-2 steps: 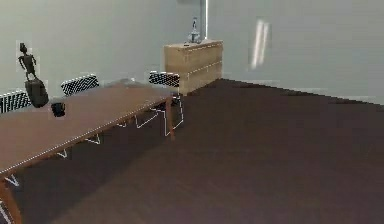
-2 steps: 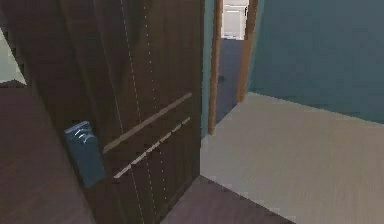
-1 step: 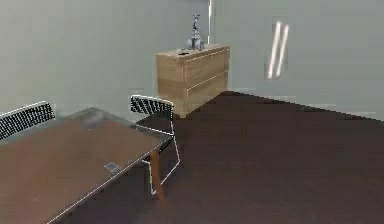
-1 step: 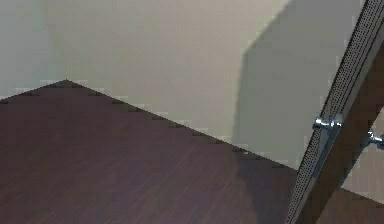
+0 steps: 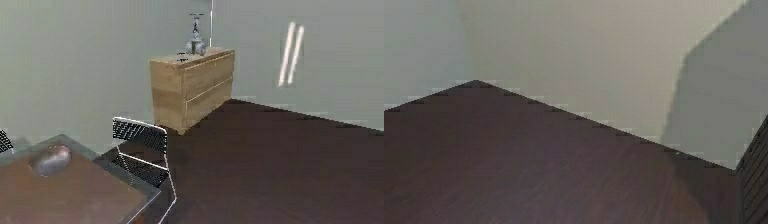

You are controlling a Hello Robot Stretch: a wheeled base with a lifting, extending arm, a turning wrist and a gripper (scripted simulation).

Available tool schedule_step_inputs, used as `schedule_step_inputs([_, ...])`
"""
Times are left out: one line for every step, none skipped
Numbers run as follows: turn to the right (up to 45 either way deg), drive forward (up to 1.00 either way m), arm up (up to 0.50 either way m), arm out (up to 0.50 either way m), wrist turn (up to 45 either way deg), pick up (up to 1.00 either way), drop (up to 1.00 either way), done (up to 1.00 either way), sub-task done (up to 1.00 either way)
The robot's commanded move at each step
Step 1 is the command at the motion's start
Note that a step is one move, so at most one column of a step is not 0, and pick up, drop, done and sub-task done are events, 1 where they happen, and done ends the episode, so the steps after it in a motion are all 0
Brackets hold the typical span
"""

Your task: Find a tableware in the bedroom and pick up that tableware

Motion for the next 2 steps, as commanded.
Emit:
schedule_step_inputs([-45.0,0.0,0.0,0.0,0.0,0.0,0.0,0.0,0.0])
schedule_step_inputs([-45.0,0.0,0.0,0.0,0.0,0.0,0.0,0.0,0.0])
